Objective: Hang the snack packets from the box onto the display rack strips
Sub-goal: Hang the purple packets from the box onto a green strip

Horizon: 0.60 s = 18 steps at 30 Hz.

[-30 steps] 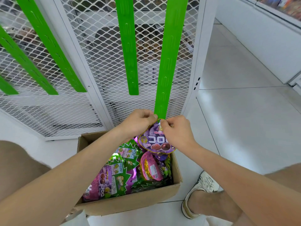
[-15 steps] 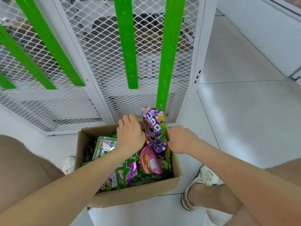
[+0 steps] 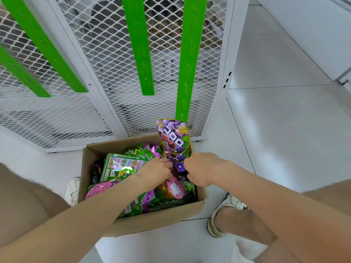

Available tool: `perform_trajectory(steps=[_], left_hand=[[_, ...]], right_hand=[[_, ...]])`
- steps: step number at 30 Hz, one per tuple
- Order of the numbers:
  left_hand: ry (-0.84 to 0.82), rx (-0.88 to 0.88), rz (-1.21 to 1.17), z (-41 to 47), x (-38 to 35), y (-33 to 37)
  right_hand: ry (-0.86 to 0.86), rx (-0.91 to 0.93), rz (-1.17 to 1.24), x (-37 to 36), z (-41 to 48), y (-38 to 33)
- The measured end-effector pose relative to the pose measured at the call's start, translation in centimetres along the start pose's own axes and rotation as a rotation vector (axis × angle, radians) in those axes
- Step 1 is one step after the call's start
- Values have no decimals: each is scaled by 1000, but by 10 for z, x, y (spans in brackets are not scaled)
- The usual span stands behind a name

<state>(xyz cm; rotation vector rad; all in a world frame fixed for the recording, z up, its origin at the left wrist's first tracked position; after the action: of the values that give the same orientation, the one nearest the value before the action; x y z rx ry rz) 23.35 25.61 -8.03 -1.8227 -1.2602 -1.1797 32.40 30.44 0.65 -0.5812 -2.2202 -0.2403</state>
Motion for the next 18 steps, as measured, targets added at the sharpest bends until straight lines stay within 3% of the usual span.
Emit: perform_trajectory(steps=[3, 6, 12, 14, 18], left_hand=[[-69, -16, -29, 0, 3, -10], [-150, 53, -344, -13, 4, -22], [233, 230, -957, -55, 65, -58], [328, 328, -1256, -69, 78, -71], [386, 426, -1794, -87, 85, -73]], right_hand=[[13, 6, 8, 2, 0, -1], [27, -13, 29, 8, -2, 3], [-34, 26, 216, 19, -9, 14], [-49, -5, 362, 24, -13, 23], [-25, -102, 1002, 30, -26, 37]])
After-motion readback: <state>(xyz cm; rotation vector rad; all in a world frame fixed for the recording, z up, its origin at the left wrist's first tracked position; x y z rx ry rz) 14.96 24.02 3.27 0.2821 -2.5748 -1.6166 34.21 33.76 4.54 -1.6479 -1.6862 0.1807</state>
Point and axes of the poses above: each hand's wrist, its own z-axis towards the middle knuckle, its own x-axis out of the back of the hand, y = z × x, the point moved 8 cm from there along z, towards the middle knuckle, and after that the axes turned 3 degrees about -y, right-handed, at the moved point
